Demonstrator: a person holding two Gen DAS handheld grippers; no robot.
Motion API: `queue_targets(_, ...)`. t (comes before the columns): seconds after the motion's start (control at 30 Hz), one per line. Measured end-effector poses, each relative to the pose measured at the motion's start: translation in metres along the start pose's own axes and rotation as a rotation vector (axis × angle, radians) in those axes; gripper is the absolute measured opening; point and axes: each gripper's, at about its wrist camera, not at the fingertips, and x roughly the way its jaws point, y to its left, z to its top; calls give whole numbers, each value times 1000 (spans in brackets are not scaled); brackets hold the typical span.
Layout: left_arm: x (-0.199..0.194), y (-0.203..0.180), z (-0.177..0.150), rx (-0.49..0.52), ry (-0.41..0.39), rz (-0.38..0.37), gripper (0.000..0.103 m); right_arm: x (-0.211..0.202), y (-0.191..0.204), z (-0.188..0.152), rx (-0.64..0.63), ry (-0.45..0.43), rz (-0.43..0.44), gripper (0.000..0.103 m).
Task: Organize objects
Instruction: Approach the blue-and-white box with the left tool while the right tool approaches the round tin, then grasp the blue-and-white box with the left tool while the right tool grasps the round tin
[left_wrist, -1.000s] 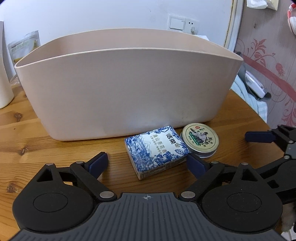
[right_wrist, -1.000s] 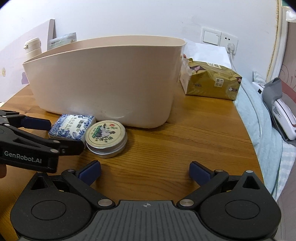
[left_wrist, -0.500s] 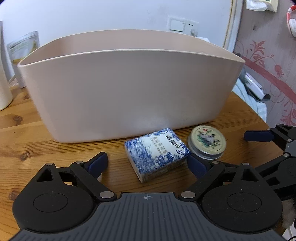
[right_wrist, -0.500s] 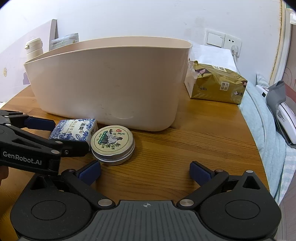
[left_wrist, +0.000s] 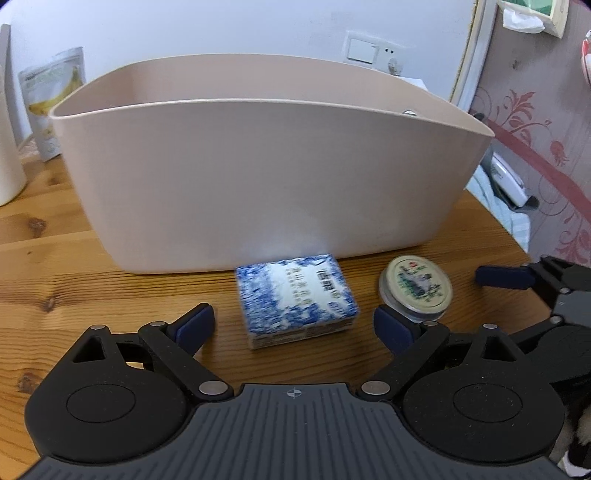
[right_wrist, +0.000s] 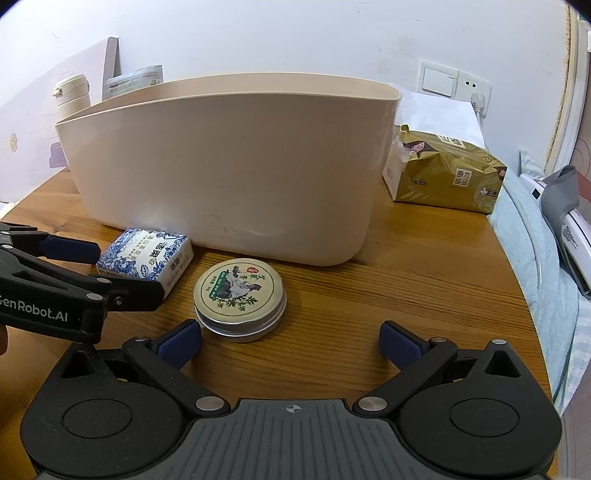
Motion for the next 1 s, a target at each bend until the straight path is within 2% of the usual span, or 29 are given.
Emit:
queue_targets(0.07,2,-3,2,4,0,4,95,1,0,0,-2,0,3,103)
queue_targets(0.2,11,-8,3,30,-5,116,95,2,1,1,-4,0,7,103)
queue_targets(0.27,12,-5,4,36,-8,137,95,3,2,2,-5,-1,9,103)
queue_targets(0.53,13,8,4,31,-28,153,93,11,9,9,-5,-4,9,103)
queue_targets(0.6,12,10,3,34,-32,150,90,13,12,11,-7,-5,12,103)
queue_targets(0.67,10,13,3,33,-37,151,81,13,14,12,-7,-8,17,103)
queue_targets(0.77,3,17,3,35,-41,150,68,12,19,13,-13,-24,25,90)
queue_targets(1.0,-4,22,1,42,-32,136,66,7,29,17,-39,-32,52,52)
